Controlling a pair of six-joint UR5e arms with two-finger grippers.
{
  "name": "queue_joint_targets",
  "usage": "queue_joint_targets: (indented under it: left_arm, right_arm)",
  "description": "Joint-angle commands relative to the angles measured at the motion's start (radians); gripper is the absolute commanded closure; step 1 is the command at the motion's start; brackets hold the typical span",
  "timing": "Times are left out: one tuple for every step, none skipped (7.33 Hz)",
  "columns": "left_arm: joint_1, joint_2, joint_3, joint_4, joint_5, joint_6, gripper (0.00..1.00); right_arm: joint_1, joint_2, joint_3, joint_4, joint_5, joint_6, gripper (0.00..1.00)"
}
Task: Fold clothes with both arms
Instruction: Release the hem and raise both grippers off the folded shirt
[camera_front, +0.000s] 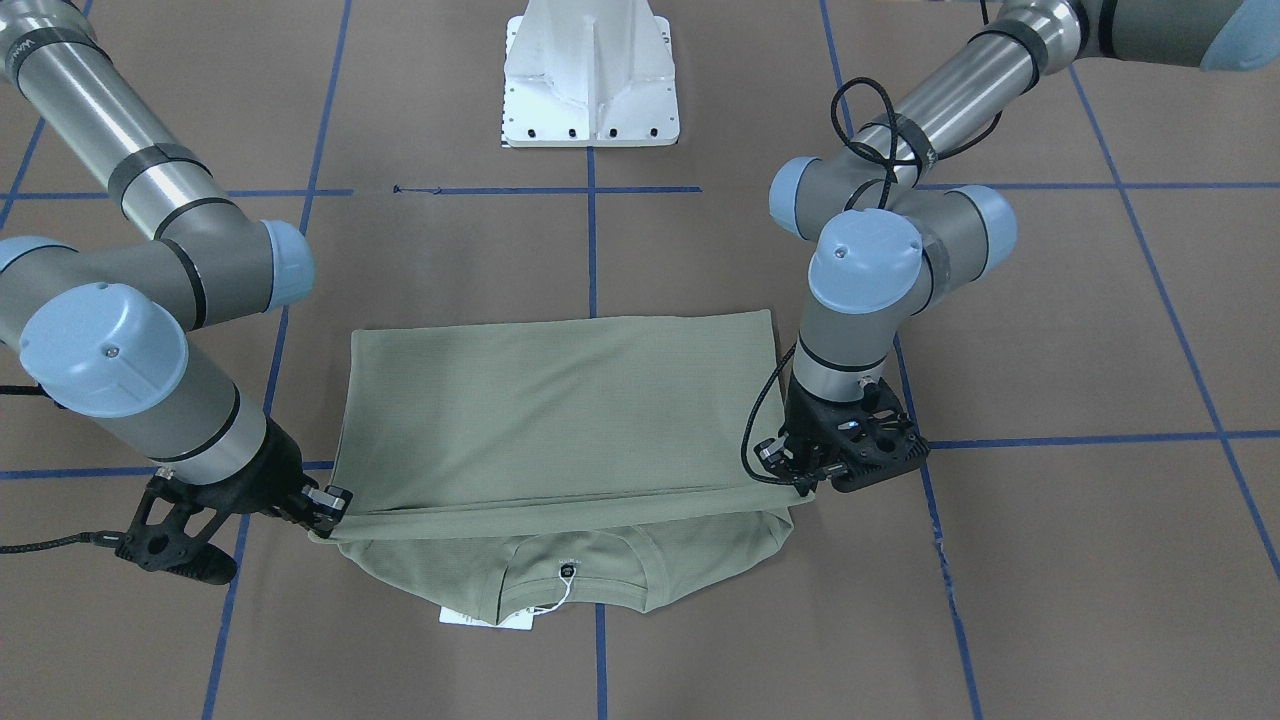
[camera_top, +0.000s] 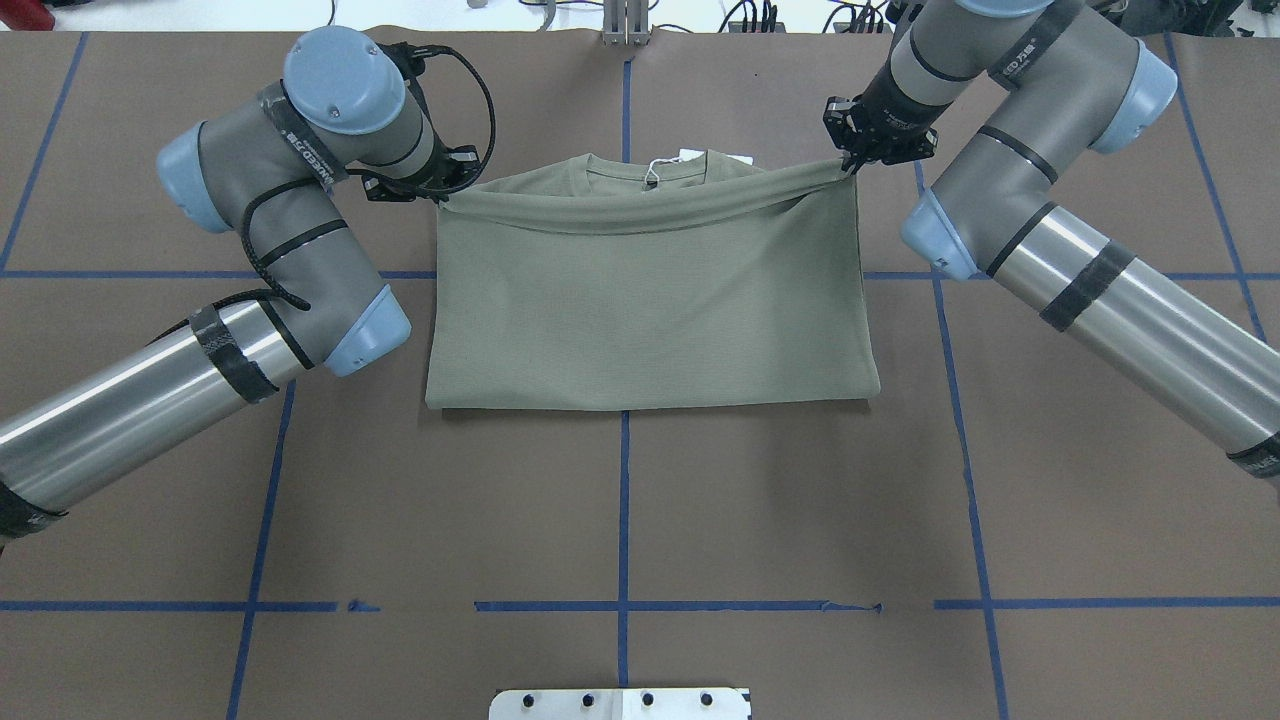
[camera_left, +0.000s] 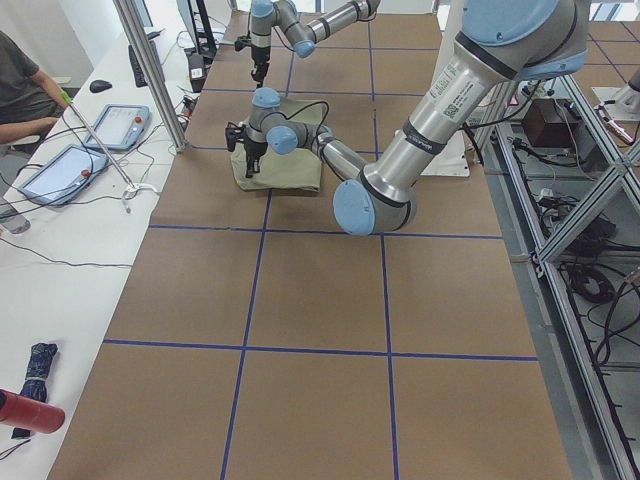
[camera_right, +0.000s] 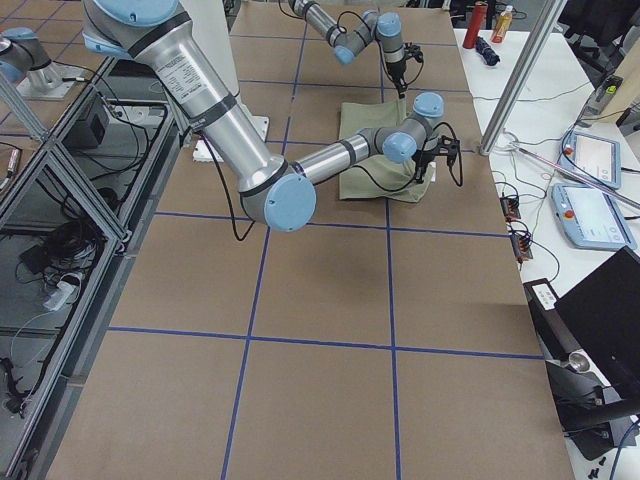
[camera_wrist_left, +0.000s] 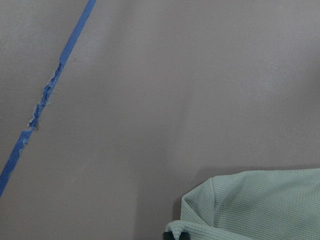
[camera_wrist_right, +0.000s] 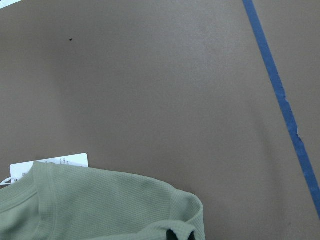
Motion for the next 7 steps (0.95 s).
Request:
queue_joint_targets:
  left_arm:
    - [0.0,-0.012,0.006,0.0,0.0,0.003,0.56]
    - [-0.001,-0.012,0.006,-0.003,0.0,0.009,0.01]
    - [-0.001,-0.014,-0.001,-0.002,-0.001,0.01,0.0]
    - [-0.01,-0.014,-0.008,0.0,-0.006,0.012,0.0]
    - [-0.014,-0.009,-0.047,0.01,-0.008,0.012,0.0]
    - [-0.015,0.008,-0.096,0.03,-0.008,0.012,0.0]
    - [-0.015,0.009,-0.136,0.074,-0.008,0.006,0.0]
  right_arm:
    - [-0.003,-0.003,0.0,0.001,-0.007,-0.004,0.01]
    - [-0.003,-0.007,0.0,0.002,-0.01,-0.005,0.0]
    - [-0.003,-0.011,0.01,0.002,-0.005,-0.004,0.0]
    - [-0.023,-0.027,0.05,0.004,-0.005,0.005,0.0]
    - [-0.058,-0.068,0.119,0.002,-0.001,0.016,0.0]
    - [-0.1,-0.154,0.218,0.002,-0.007,0.032,0.0]
    - [-0.135,-0.235,0.307,0.001,-0.022,0.044,0.0]
